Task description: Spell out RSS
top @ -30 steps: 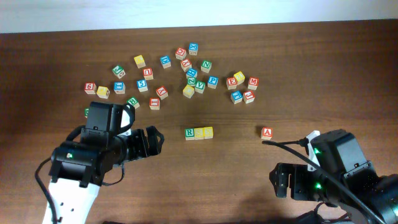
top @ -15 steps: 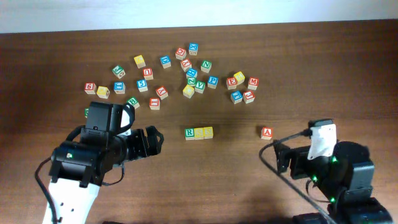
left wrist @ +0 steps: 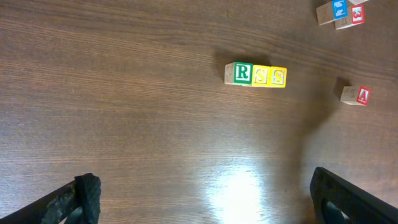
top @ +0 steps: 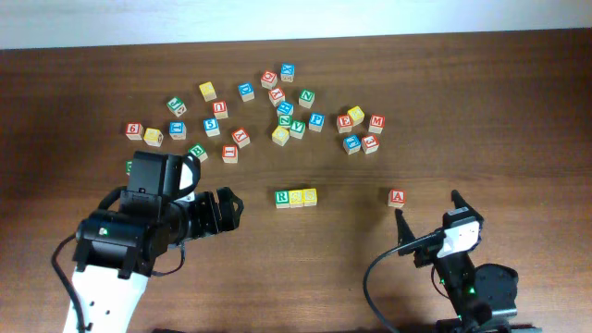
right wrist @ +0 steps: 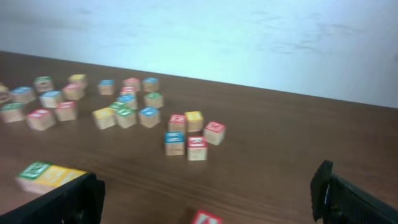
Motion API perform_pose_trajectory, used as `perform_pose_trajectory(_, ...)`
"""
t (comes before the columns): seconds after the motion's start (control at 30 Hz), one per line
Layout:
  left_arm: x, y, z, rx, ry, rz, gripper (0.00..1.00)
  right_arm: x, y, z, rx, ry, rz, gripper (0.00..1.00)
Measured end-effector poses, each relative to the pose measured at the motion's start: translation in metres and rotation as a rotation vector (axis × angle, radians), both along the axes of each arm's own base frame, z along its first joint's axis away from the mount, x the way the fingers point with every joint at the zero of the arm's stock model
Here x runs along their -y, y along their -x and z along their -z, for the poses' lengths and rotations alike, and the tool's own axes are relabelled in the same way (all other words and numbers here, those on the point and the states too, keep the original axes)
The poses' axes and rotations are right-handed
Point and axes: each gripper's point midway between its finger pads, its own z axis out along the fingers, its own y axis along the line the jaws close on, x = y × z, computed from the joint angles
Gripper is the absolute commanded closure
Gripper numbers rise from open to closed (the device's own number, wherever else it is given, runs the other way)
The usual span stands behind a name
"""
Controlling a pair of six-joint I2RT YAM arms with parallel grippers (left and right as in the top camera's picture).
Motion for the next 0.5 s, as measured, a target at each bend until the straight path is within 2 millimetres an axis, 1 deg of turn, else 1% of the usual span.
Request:
perform_pose_trajectory(0.03,0.000,0.000,0.000,0.000,0.000,0.000,0.01,0.006,-0.002,0.002,0.022,0.000,0.028,0.02)
perform_pose_trajectory(0.1,0.000,0.000,0.000,-0.001,-0.001,0.000,0.01,0.010,-0.006,0.006,0.066,-0.001,0.049,0.02)
perform_pose_trajectory(0.13,0.000,0.000,0.000,0.000,0.000,0.000,0.01,0.011,-0.008,0.014,0.060,0.000,0.054,0.02)
perform_pose_trajectory(0.33,0.000,0.000,0.000,0.000,0.000,0.000,0.01,0.034,-0.010,0.017,0.052,0.014,0.189,0.02)
perform_pose_trajectory(0.5,0.000,0.000,0.000,0.000,0.000,0.000,0.01,0.037,-0.010,0.018,0.047,-0.015,0.210,0.02)
